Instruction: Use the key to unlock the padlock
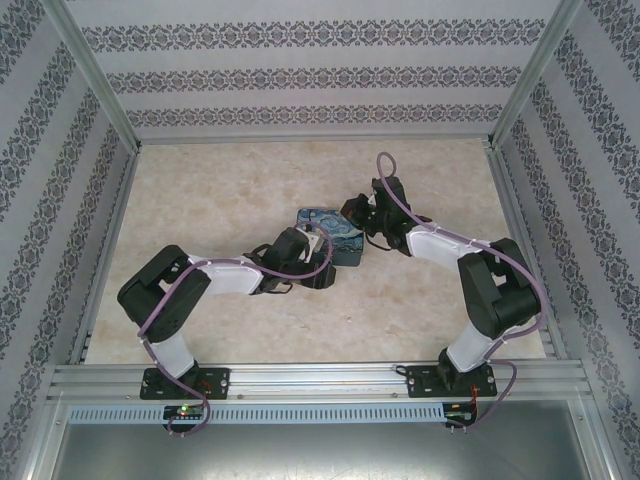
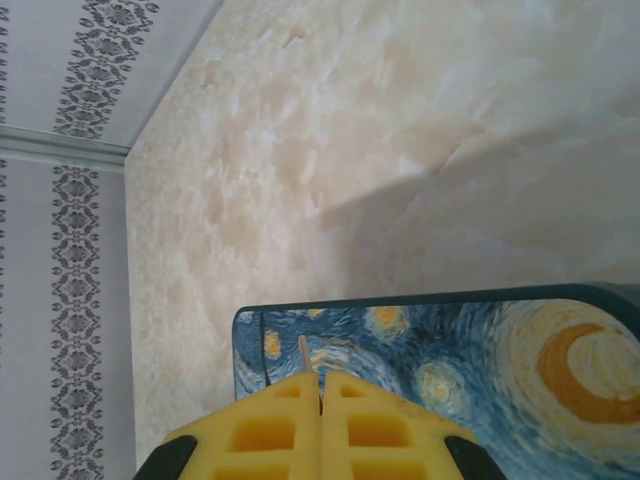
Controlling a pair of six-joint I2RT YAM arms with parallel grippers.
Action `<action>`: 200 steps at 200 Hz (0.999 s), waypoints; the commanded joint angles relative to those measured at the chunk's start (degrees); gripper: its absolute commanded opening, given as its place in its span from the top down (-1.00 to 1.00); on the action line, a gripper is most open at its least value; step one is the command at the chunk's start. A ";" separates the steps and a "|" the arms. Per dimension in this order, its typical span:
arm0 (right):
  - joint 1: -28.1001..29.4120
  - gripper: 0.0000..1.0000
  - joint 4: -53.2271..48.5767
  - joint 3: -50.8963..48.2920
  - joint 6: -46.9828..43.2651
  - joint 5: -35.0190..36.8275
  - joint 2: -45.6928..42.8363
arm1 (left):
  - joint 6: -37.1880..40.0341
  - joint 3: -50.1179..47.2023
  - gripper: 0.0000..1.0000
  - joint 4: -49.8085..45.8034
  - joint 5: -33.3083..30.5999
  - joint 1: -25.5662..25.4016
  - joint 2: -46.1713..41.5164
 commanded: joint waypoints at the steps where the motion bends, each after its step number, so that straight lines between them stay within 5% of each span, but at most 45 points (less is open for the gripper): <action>1: 0.25 1.00 1.03 1.49 0.21 0.82 1.08 | 0.93 0.89 -0.43 5.82 -0.51 -0.80 1.94; 146: 0.60 1.00 5.83 -2.01 3.89 -0.05 4.38 | -1.31 1.22 -0.34 14.77 -3.99 -2.26 6.63; 200: 1.05 1.00 6.57 -2.39 4.63 0.02 4.53 | 0.07 -0.34 -0.32 14.48 -15.86 -3.41 6.89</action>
